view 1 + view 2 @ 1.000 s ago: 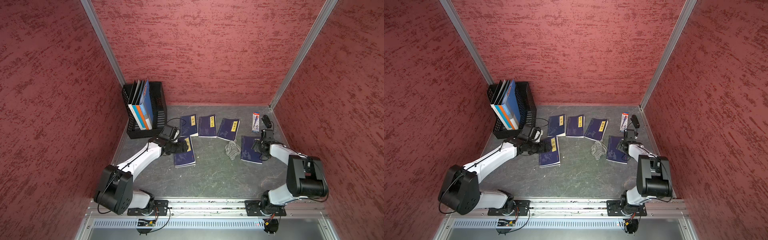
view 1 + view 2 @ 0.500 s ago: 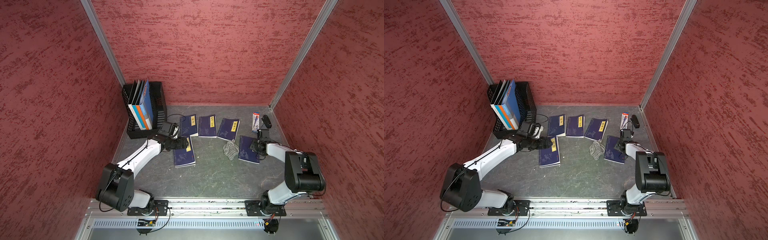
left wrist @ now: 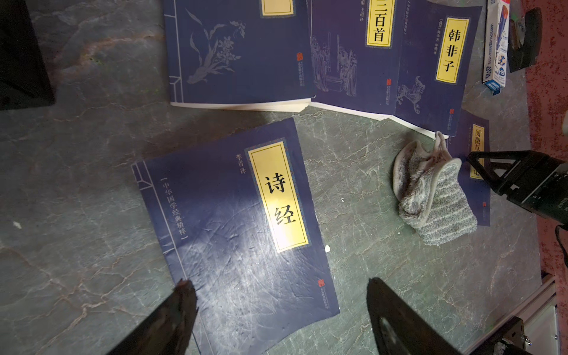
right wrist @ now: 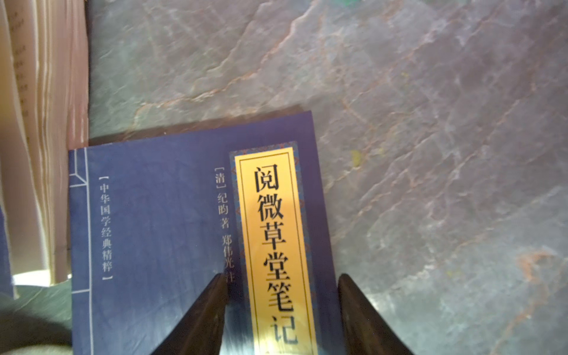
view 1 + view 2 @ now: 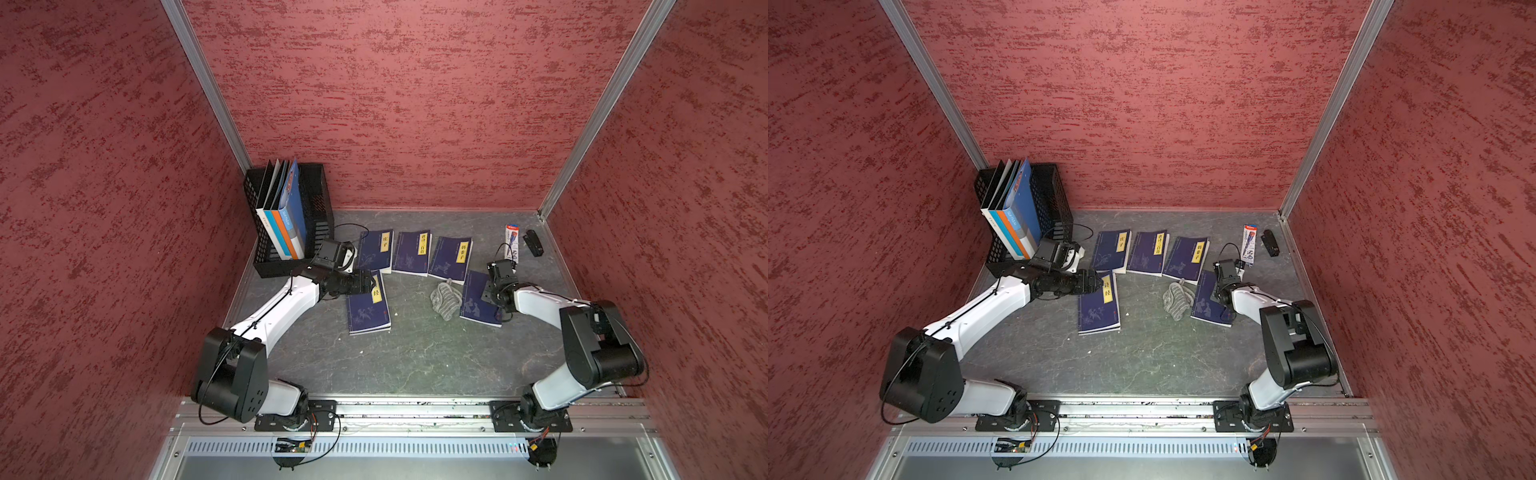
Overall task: Wipe the cover of the book
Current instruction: Move the book to the center of the board.
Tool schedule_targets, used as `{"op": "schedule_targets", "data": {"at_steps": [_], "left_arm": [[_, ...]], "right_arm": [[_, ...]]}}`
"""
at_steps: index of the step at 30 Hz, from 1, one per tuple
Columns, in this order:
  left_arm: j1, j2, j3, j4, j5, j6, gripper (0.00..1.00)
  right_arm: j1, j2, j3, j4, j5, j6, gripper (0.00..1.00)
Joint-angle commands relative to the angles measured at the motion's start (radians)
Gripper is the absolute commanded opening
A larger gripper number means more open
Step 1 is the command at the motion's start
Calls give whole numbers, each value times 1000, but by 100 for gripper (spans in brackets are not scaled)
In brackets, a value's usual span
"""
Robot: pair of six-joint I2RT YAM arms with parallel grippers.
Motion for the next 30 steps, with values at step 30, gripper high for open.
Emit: {"op": "schedule_targets", "data": {"at_steps": [30], "left_arm": [[-277,279,196,93,15,-44,86]], "right_arm": [[22,252,478,-191,-87,-222,71]]}}
